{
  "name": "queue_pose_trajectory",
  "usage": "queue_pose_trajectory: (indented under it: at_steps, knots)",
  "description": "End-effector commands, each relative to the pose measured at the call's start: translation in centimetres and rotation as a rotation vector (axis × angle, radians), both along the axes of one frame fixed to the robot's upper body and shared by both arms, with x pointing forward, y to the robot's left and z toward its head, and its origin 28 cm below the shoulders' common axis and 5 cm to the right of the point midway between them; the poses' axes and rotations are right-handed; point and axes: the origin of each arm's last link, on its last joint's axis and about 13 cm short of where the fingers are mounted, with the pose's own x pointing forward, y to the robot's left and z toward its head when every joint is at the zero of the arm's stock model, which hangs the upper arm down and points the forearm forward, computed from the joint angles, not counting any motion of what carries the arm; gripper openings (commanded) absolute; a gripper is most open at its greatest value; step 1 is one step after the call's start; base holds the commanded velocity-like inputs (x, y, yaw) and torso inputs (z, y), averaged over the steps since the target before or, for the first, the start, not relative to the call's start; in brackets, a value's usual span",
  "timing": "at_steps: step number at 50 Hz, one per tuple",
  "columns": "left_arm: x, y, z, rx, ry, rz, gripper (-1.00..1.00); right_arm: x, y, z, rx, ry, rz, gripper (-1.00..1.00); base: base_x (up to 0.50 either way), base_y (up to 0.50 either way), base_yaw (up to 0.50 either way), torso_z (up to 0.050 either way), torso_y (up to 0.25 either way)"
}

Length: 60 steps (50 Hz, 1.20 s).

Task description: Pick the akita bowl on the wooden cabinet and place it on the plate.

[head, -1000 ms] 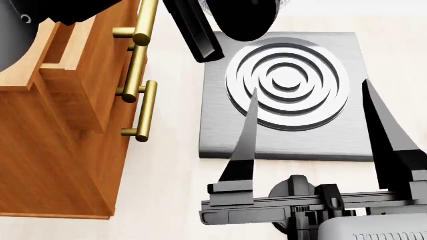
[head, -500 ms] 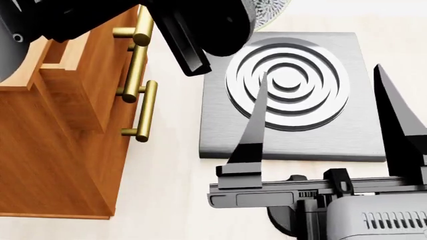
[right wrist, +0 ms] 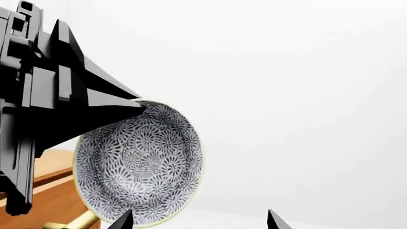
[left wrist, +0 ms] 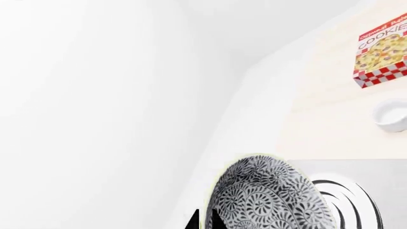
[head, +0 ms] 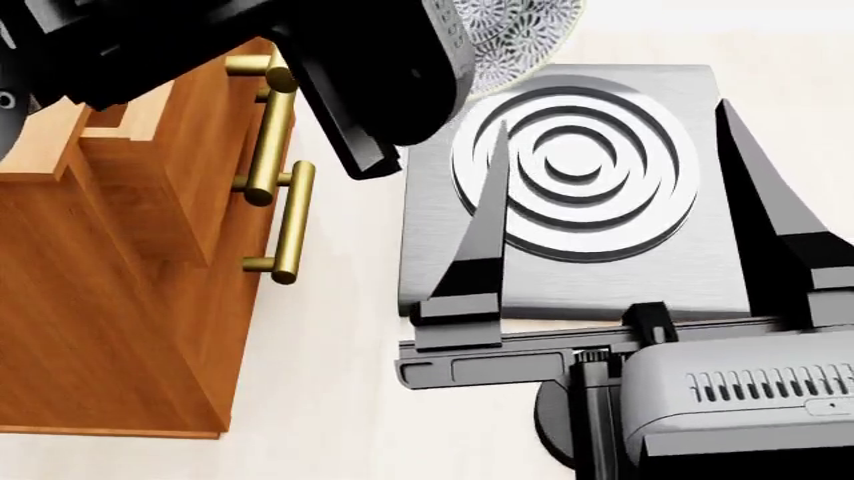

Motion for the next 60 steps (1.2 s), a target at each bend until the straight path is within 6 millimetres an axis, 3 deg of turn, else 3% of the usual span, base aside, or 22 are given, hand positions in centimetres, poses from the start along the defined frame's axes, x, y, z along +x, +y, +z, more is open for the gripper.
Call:
queue_pose_trajectory:
  at_steps: [1,60]
  knots:
    - [-0.2,0.7,0.7,-0.018,-0.013,-0.018,-1.0,0.2,0.0,0.0,-0.004,0.003,0.001,1.0,0.0,0.0,0.0,0.0,0.0]
    - [-1.2,1.2,-1.0,0.027,0.074,-0.174,-1.0,1.2,0.1,-0.4,0.004,0.038,0.009,1.0,0.0,0.0,0.0,0.0,0.0]
